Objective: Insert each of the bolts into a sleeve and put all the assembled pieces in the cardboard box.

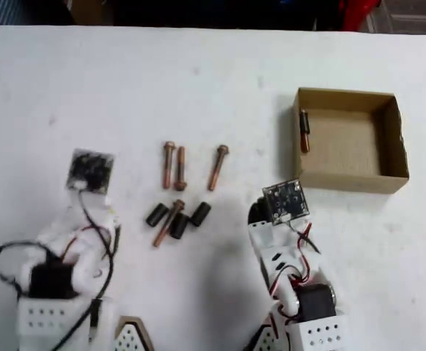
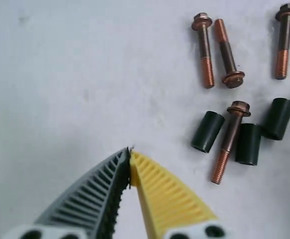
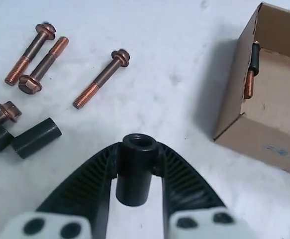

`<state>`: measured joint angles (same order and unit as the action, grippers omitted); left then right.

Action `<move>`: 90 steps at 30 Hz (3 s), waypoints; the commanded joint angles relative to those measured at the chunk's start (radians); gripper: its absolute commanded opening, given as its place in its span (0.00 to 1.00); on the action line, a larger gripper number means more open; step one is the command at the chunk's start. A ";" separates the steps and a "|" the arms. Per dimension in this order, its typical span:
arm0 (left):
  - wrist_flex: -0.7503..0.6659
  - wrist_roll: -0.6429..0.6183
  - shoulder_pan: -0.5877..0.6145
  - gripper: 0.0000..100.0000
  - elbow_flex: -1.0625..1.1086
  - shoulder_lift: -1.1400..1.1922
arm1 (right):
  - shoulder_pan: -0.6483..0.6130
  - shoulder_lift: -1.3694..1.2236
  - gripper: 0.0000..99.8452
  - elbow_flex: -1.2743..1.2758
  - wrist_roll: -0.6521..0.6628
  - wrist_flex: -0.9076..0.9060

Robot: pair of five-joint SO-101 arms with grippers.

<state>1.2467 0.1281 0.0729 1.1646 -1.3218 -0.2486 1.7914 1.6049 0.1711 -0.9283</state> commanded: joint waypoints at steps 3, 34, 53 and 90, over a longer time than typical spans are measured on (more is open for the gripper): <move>-0.100 -0.015 -0.105 0.02 -0.149 0.274 | 0.010 0.010 0.02 -0.008 -0.011 0.027; -0.348 -0.212 -0.200 0.24 -0.902 1.483 | 0.010 0.010 0.02 -0.006 -0.003 0.022; -0.348 -0.213 -0.130 0.24 -1.158 1.808 | 0.008 0.010 0.02 0.003 -0.003 0.025; -0.255 -0.213 -0.084 0.24 -1.138 1.678 | 0.002 0.010 0.02 0.009 -0.003 0.027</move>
<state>0.9889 -0.0744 -0.0253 0.0261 0.4196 -0.2501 1.7929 1.6249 0.1711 -0.9283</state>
